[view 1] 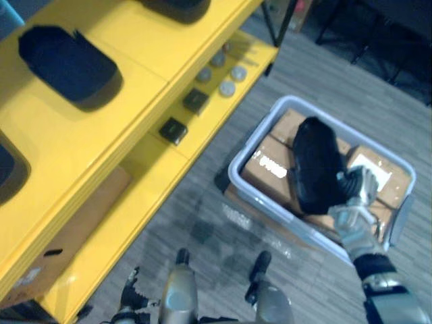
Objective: Walk over and take plastic housings, then place them on the shelf
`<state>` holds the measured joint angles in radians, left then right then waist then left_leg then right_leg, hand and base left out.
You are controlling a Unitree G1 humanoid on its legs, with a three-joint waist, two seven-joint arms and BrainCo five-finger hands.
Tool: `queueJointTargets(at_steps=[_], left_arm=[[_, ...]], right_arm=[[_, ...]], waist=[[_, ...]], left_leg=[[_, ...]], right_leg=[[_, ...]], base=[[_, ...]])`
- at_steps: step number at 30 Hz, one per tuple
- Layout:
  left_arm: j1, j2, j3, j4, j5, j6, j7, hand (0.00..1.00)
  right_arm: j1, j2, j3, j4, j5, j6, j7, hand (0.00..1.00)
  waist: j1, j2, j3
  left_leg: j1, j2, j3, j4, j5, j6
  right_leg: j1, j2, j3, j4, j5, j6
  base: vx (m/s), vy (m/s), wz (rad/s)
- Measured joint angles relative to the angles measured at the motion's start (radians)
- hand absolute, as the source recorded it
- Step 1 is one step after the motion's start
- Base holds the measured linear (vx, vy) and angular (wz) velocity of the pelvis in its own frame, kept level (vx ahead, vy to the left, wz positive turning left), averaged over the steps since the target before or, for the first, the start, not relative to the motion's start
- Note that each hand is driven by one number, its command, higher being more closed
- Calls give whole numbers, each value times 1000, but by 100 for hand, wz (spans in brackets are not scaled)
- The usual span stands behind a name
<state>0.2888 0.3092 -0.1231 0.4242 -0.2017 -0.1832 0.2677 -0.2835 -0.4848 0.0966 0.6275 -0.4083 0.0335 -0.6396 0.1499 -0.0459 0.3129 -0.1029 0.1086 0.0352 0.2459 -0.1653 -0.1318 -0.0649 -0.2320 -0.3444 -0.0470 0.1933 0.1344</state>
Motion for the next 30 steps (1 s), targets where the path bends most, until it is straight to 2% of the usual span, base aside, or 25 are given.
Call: queueJointTargets(at_steps=[2, 4, 6, 8, 12, 18, 21, 27, 30], left_arm=[[-130, -20, -16, -99, -70, -57, -24, 0], [-253, -70, -31, -112, -154, -75, -62, 0], [-331, -108, -79, -105, -254, -64, -104, 0], [-378, -135, -126, -81, -315, -48, -127, 0], [-426, -163, -184, -20, -415, -6, -151, 0], [-545, -210, -214, -8, -548, 36, -185, 0], [-590, -231, -216, 21, -586, 64, -206, 0], [-604, -241, -240, 42, -588, 97, -213, 0], [-605, -241, -251, 63, -625, 99, -249, 0]], right_arm=[[6, 31, 8, -3, -10, -3, 0, 100], [2, 52, 21, -29, -27, -12, -1, 100], [1, 67, 43, -69, -58, -22, -19, 100], [-4, 73, 42, -77, -70, -31, -50, 100], [-21, 91, 41, -150, -82, -40, -101, 100], [-48, 112, 41, -361, -167, -166, -130, 100], [-48, 137, 43, -418, -183, -244, -136, 100], [-43, 145, 49, -469, -198, -332, -135, 100], [-38, 146, 96, -469, -201, -344, -117, 100]], waist=[[-4, -1, -54], [-23, 0, -57], [-57, -6, -76], [-78, -17, -82], [-85, -32, -91], [-108, -37, -97], [-126, -44, -141], [-141, -49, -171], [-141, -47, -175]], left_leg=[[5, 0, 5, -15, 11, -3], [39, 2, 14, -28, 17, -5], [51, 6, 31, -33, 19, -7], [51, 8, 40, -36, 20, -9], [53, 33, 79, -42, 21, -19], [92, 64, 112, -67, 22, -34], [122, 60, 138, -91, 22, -34], [139, 45, 142, -97, 20, -30], [153, 45, 142, -97, 21, -29]], right_leg=[[12, 5, 0, -35, 23, -6], [32, 6, 9, -35, 24, -7], [30, 9, 26, -35, 19, -15], [21, 12, 40, -40, 18, -15], [-6, 31, 49, -36, 13, -22], [-5, 66, 74, -34, 35, -35], [-4, 66, 97, -34, 36, -34], [4, 52, 103, -35, 40, -29], [17, 51, 103, -39, 38, -29]], base=[[-40, -27, -7], [-67, -20, -18], [-112, -29, -22], [-101, -28, -22], [-32, -37, -29], [43, -28, -15], [59, 33, -21], [-13, 28, -5], [-83, -10, -1]])
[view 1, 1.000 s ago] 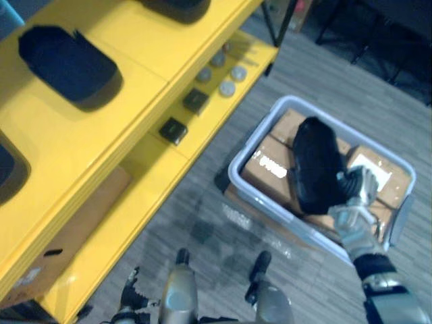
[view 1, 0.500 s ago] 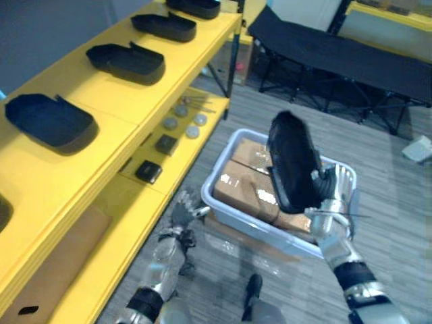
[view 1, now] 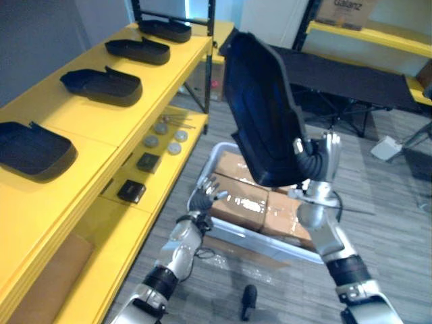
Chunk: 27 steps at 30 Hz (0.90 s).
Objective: Walk over and take plastic housings, then place them on the shelf
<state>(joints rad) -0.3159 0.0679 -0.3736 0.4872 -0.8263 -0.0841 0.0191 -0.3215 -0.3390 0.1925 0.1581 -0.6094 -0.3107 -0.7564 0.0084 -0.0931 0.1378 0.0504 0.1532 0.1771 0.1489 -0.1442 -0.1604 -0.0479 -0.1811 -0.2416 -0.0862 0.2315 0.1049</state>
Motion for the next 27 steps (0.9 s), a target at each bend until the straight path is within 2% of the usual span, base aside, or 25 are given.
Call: queueJointTargets(at_steps=[7, 12, 22, 23, 27], left_arm=[[-7, -9, -37, -11, -39, 1, -35, 0], [-22, -14, -86, -90, -41, 1, -43, 0], [-36, 1, -81, -131, -69, 19, 7, 0], [-36, 5, -81, -136, -69, 23, 12, 100], [-36, 5, -81, -136, -53, 35, 77, 100]], right_arm=[[34, 2, 40, 5, -5, -11, 15, 100], [34, 5, 91, 41, -6, -9, 19, 100], [35, 49, 141, 93, 7, -8, 12, 100], [35, 52, 143, 94, 7, -8, 10, 100], [35, 69, 175, 112, 16, -9, -13, 100]], waist=[[-1, 18, -20], [-6, 27, -27], [1, 21, -37], [2, 20, -38], [4, 18, -55]], left_leg=[[-1, -1, -4, -5, 4, 0], [-6, -6, -12, -5, 5, 0], [-18, -9, -42, -1, 7, 3], [-19, -9, -45, -1, 7, 3], [-23, -9, -52, 0, 9, 4]], right_leg=[[-1, -3, -7, -5, -13, -8], [0, -8, -20, -4, -10, -6], [14, -13, -58, 3, -3, 1], [14, -13, -58, 0, -3, 1], [14, -14, -64, -5, -6, -1]], base=[[-39, -8, 0], [4, 4, 6], [9, 6, 9], [-33, -3, 3], [-35, -5, 3]])
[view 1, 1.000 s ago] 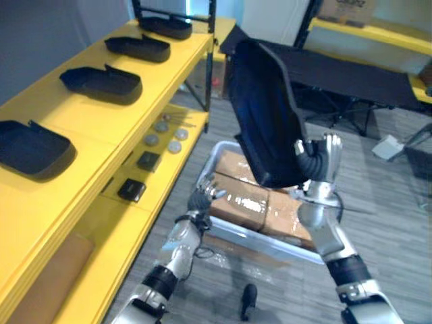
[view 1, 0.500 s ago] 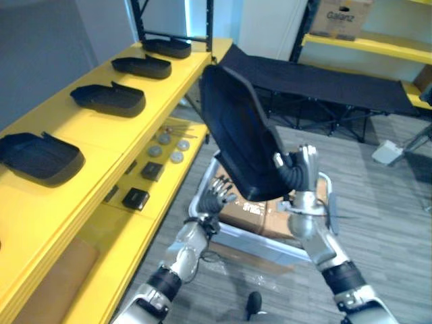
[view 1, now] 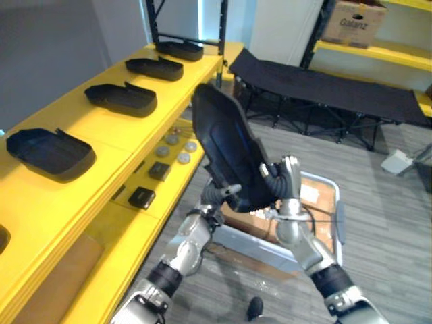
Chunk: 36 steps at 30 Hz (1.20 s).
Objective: Walk over and take plastic housings, then place them on the shelf
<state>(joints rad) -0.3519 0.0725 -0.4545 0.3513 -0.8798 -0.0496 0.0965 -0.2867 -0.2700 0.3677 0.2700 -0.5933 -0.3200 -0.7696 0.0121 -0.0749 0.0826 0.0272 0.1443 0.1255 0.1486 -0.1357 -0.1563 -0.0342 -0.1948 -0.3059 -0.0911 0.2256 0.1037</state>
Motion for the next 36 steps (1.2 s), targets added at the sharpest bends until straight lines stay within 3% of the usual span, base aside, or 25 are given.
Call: queueJointTargets(at_steps=[6, 9, 17, 21, 22, 26, 31, 36], left_arm=[[0, 0, 10, -15, 33, -5, 81, 100], [0, 0, 15, -16, 24, -10, 84, 100], [0, 0, 22, -17, -152, -51, 75, 100], [1, 1, 21, -16, -237, -76, 34, 100], [1, 1, 21, -16, -245, -84, 25, 100], [5, 1, 29, -16, -262, -106, -7, 100], [37, 0, 105, -63, -231, -164, -28, 100], [85, -16, 211, -274, -97, -257, -24, 100]], right_arm=[[0, 12, 45, -2, 35, -17, -12, 100], [0, 25, 51, -7, 53, -21, -13, 100], [0, 45, 78, -29, 111, -28, -14, 100], [-1, 57, 79, -52, 115, -31, -14, 100], [-1, 60, 79, -58, 115, -34, -15, 0], [0, 80, 79, -60, 121, -70, -19, 0], [49, 89, 103, -73, 205, -76, -6, 0], [183, 118, 103, -270, 351, -75, 96, 0]], waist=[[2, -1, -5], [1, -3, -7], [-1, -6, -8], [-2, -11, -12], [-2, -12, -13], [-4, -23, -20], [-4, -28, -23], [-5, -26, -22]], left_leg=[[-11, 2, -11, -1, 6, -3], [-11, 2, -11, -1, 6, -3], [-9, 3, -10, -1, 6, -3], [-9, 3, -9, -1, 6, -3], [-8, 3, -8, -1, 6, -3], [-7, 3, -7, -2, 6, -3], [2, 5, -1, -5, 6, -3], [9, 14, 20, -6, 3, -7]], right_leg=[[-1, 1, -19, 0, -2, -3], [-1, 1, -19, 0, -2, -3], [-1, 1, -19, 0, -2, -3], [-1, 1, -19, 0, -2, -3], [-1, 1, -19, 0, -2, -3], [-1, 1, -18, -1, -2, -3], [1, 4, -13, 0, -6, -9], [-4, 15, -2, 0, -15, -19]], base=[[-12, -6, 7], [0, 0, 0], [0, 0, 0], [0, 0, 0], [0, 0, 0], [0, 0, 0], [-2, 1, -4], [2, 0, -9]])
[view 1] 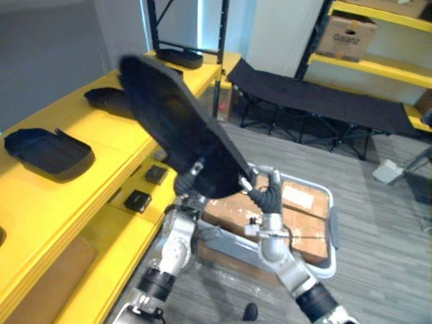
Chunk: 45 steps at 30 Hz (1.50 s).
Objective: Walk over and take plastic housings, then place them on the shelf
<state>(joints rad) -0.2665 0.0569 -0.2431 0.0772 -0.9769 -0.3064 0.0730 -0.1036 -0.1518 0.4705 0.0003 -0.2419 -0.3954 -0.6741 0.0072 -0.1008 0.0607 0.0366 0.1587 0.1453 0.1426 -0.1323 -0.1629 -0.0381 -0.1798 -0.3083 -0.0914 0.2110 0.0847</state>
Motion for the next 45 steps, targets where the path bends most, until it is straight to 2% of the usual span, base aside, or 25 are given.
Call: queueJointTargets(at_steps=[4, 8, 12, 14, 16, 18, 19, 20, 21, 25, 30, 32, 35, 36, 37, 39, 40, 42, 44, 45], left_arm=[[48, -27, 98, -48, 135, -62, 45, 100], [143, -21, 174, -46, 382, -63, 160, 100], [205, -23, 245, -50, 594, -61, 231, 100], [228, -23, 287, -64, 639, -62, 242, 100], [243, -23, 322, -66, 678, -62, 263, 100], [290, -25, 347, -102, 722, -63, 286, 100], [305, -25, 347, -119, 724, -63, 291, 100], [337, -27, 348, -158, 741, -62, 301, 100], [371, -28, 346, -195, 754, -62, 310, 100], [438, -29, 352, -256, 759, -62, 330, 100], [471, -33, 372, -305, 819, -62, 363, 100], [474, -33, 402, -351, 853, -59, 388, 100], [483, -33, 478, -423, 879, -56, 401, 100], [492, -33, 517, -444, 879, -56, 407, 100], [498, -34, 537, -450, 879, -56, 411, 100], [536, -44, 610, -458, 879, -52, 427, 100], [548, -50, 628, -459, 878, -52, 428, 100], [601, -77, 696, -460, 877, -51, 429, 100], [643, -81, 745, -459, 878, -51, 432, 100], [664, -92, 771, -459, 878, -58, 432, 100]], right_arm=[[50, 5, -113, -166, 166, -2, 159, 0], [71, -17, -199, -271, 397, -39, 345, 0], [125, -25, -319, -344, 530, -63, 452, 0], [150, -24, -374, -352, 594, -63, 481, 0], [207, -12, -438, -347, 641, -48, 491, 0], [302, 14, -491, -309, 700, 48, 500, 0], [323, 20, -497, -282, 709, 77, 499, 0], [362, 39, -508, -217, 742, 133, 499, 0], [399, 60, -518, -153, 787, 159, 510, 0], [463, 95, -530, -125, 828, 176, 577, 0], [395, 89, -468, -108, 825, 171, 658, 0], [331, 79, -394, -64, 801, 169, 677, 0], [223, 57, -278, 12, 725, 170, 677, 0], [187, 55, -249, 33, 694, 172, 675, 0], [173, 55, -237, 40, 689, 173, 674, 0], [133, 55, -196, 65, 662, 175, 675, 0], [126, 55, -188, 69, 657, 175, 676, 0], [111, 57, -146, 79, 648, 175, 677, 0], [94, 61, -106, 95, 618, 175, 676, 0], [84, 60, -86, 99, 560, 175, 671, 0]], waist=[[-15, 11, -7], [-23, 34, -15], [-22, 59, -30], [-22, 67, -35], [-24, 75, -39], [-28, 80, -42], [-29, 80, -42], [-30, 79, -42], [-29, 82, -40], [-29, 101, -29], [-14, 100, -28], [12, 101, -27], [67, 105, -26], [93, 105, -25], [103, 105, -24], [154, 106, -23], [164, 106, -22], [211, 95, -21], [231, 81, -19], [240, 72, -13]], left_leg=[[19, 1, 17, -2, -5, -1], [33, 6, 37, -11, -6, -2], [34, 6, 46, -18, -8, -4], [34, 7, 58, -20, -9, -4], [35, 7, 60, -22, -11, -3], [36, 7, 64, -28, -12, -3], [35, 7, 66, -29, -12, -2], [33, 6, 71, -29, -13, -1], [33, 6, 76, -30, -15, -1], [31, 5, 76, -30, -17, 0], [5, 3, 20, -28, -22, 8], [-9, -2, -24, -28, -15, 9], [-29, -12, -112, -25, -2, 7], [-39, -15, -148, -23, 2, 6], [-41, -18, -167, -23, 3, 6], [-59, -31, -235, -15, 4, 7], [-61, -35, -251, -13, 4, 7], [-57, -50, -279, -12, 0, 15], [-57, -63, -294, -8, -3, 21], [-53, -67, -302, -2, -6, 24]], right_leg=[[2, 3, 13, 0, -3, -2], [2, 6, 13, 0, -6, -1], [-4, 7, 17, 0, -6, -2], [-13, 9, 29, 0, -4, -3], [-14, 10, 31, 0, -4, -2], [-18, 10, 34, 0, -5, 0], [-20, 11, 35, 0, -5, 0], [-26, 11, 40, 0, -5, 0], [-29, 11, 43, 0, -5, 0], [-28, 9, 43, 0, -6, 2], [-5, 0, -14, 0, -21, 11], [10, -7, -54, 0, -29, 15], [51, -19, -144, 0, -33, 27], [70, -22, -186, 1, -36, 32], [79, -22, -205, 4, -37, 33], [116, -30, -283, 9, -39, 36], [127, -32, -302, 9, -39, 36], [153, -43, -337, 9, -43, 41], [168, -53, -353, 9, -57, 54], [180, -56, -356, 9, -62, 58]], base=[[-10, 9, -13], [1, 4, -14], [11, 10, -3], [21, 21, -14], [25, 21, -7], [11, 12, -2], [17, 23, -8], [7, 20, -10], [7, 21, -9], [-1, 9, 0], [-15, 10, 33], [12, 11, 64], [42, 28, 80], [57, 37, 83], [75, 41, 83], [64, 44, 84], [39, 51, 78], [22, 74, 44], [16, 74, 25], [3, 67, 21]])
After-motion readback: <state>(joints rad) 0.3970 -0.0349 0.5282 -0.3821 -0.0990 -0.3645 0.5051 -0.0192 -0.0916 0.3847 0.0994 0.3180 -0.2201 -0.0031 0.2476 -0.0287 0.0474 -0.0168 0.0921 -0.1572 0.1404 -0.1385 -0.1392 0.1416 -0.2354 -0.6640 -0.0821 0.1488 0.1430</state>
